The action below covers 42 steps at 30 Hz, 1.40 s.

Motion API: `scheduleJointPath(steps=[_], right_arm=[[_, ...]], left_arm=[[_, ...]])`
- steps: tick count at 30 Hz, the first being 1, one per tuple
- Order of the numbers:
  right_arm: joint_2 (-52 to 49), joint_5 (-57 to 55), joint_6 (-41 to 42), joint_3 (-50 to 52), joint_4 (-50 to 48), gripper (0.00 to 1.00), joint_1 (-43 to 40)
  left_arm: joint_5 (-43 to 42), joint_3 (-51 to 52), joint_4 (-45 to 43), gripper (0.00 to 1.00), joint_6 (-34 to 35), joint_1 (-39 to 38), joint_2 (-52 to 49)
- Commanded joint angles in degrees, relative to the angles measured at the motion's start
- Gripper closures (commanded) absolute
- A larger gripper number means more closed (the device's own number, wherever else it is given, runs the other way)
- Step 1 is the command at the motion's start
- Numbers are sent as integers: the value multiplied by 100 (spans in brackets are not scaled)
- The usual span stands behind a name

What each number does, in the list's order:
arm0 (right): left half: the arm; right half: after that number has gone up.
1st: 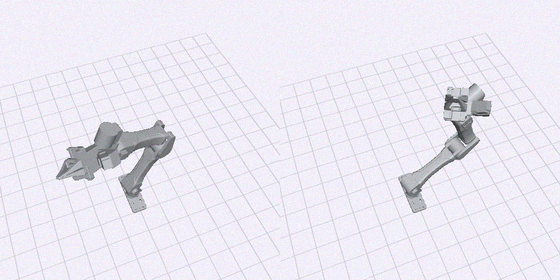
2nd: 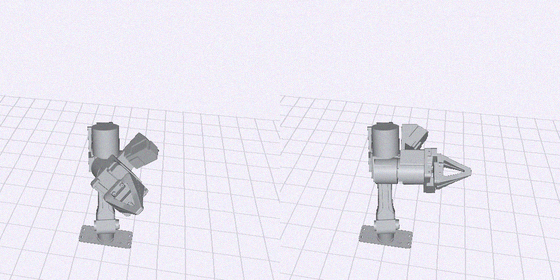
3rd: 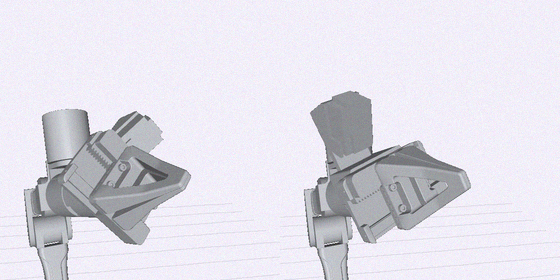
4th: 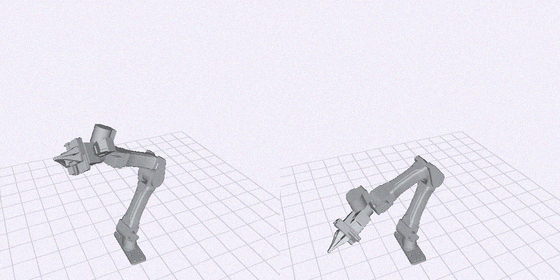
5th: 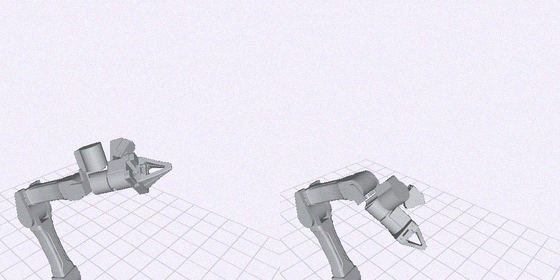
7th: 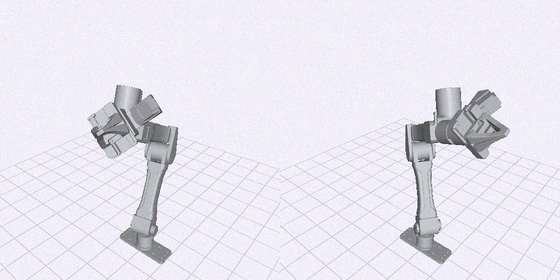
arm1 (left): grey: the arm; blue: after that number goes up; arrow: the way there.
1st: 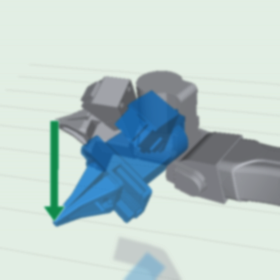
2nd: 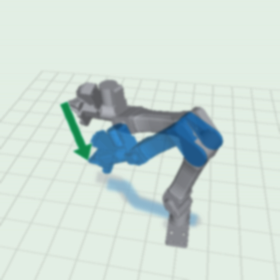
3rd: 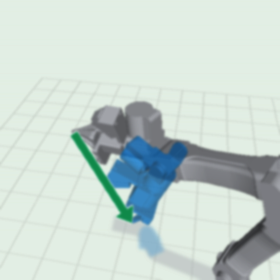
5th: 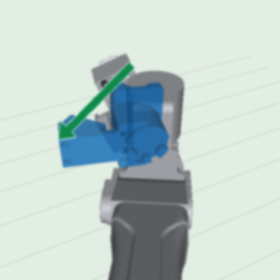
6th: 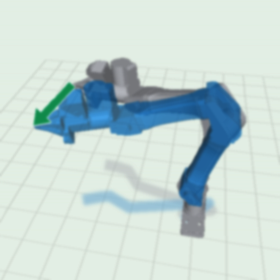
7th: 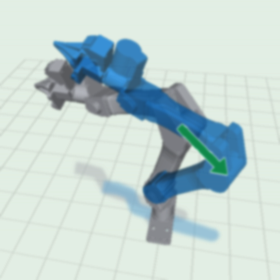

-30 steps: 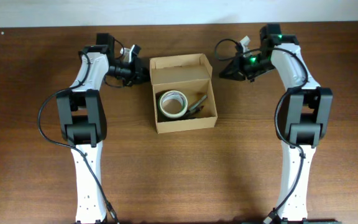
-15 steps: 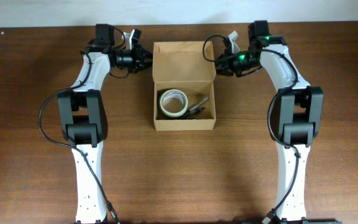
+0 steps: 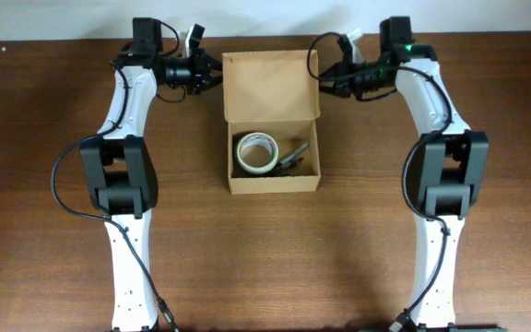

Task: Pack container
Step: 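Push the lid flaps closed over the box with both grippers, then press down on the closed lid with both grippers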

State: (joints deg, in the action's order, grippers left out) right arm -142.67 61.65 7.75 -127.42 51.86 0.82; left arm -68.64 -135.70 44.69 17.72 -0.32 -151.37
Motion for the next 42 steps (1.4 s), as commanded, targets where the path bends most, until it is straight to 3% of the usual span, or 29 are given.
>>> scheduleJointPath(steps=[1,11,15,23,32,42], right_arm=[[706,127,-4,-258,52,96,31],[1167,-531,-529,-258,1198,96,229],[1515,-1178,-918,-258,1864,96,332],[2492,-2728,-918,-258,2782,96,699],[3206,-4520,-686,-256,3936,96,1366],[3204,-4863,-688,527,3958,96,1421]], left_arm=[[118,-94,439,98,-651,-55,586],[789,-94,2138,98,-1827,-184,1401],[1569,-94,3047,98,-2214,-219,1930],[3543,-94,4286,98,-2214,-494,2686],[4931,-20,4697,98,-2188,-1298,2743],[5949,229,4835,98,-1836,-1652,2743]])
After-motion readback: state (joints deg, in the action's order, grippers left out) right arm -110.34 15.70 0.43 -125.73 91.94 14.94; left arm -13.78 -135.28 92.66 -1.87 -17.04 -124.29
